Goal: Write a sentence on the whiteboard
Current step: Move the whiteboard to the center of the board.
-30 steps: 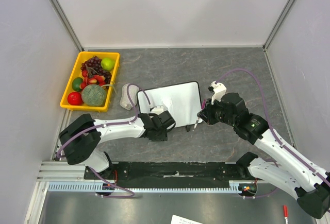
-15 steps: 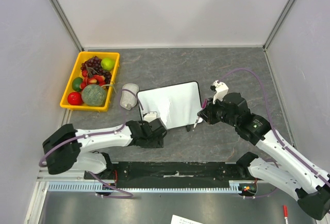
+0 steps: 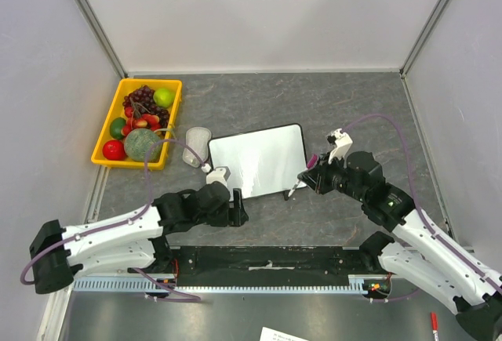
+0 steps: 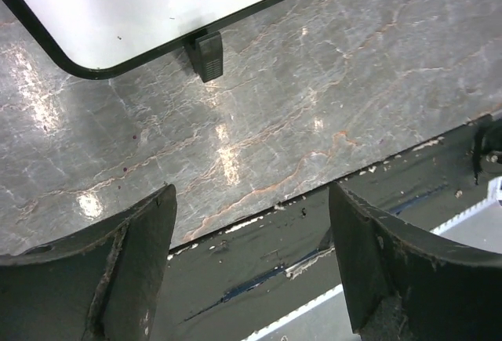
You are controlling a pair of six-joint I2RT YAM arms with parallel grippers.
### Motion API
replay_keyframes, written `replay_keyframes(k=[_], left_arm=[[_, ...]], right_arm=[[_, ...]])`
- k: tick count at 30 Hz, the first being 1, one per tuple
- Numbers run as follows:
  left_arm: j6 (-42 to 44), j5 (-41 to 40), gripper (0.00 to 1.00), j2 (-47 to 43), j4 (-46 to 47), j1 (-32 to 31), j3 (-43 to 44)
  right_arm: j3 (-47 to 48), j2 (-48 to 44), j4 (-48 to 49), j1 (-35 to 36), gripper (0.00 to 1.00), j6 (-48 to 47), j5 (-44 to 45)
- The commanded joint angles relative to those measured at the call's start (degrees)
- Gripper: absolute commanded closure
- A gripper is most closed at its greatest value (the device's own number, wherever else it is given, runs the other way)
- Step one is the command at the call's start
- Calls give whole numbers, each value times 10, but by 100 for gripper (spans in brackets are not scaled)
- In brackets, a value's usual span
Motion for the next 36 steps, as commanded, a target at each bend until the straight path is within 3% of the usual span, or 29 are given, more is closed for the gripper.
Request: replay_keyframes(k=[1, 7, 15, 17, 27, 32, 36], left_arm=[[42, -9, 16, -74, 38, -2, -25], [17, 1, 12, -207, 58, -2, -71], [40, -53, 5, -281, -27, -1, -38], [41, -74, 0, -282, -40, -2, -31], [78, -137, 0, -257, -50, 2, 17], [119, -80, 0, -175, -15, 33, 48], [165, 8, 0, -107, 32, 107, 73]], right_arm=[[-42, -24, 44, 0, 100, 7, -24], [-50, -89, 28, 0, 100, -5, -20], [43, -22, 12, 0, 100, -39, -22], [49, 0, 35, 0, 100, -40, -21], [59, 74, 107, 1, 100, -41, 1], [54, 69, 114, -1, 100, -45, -10], [43, 60, 117, 1, 100, -45, -16]])
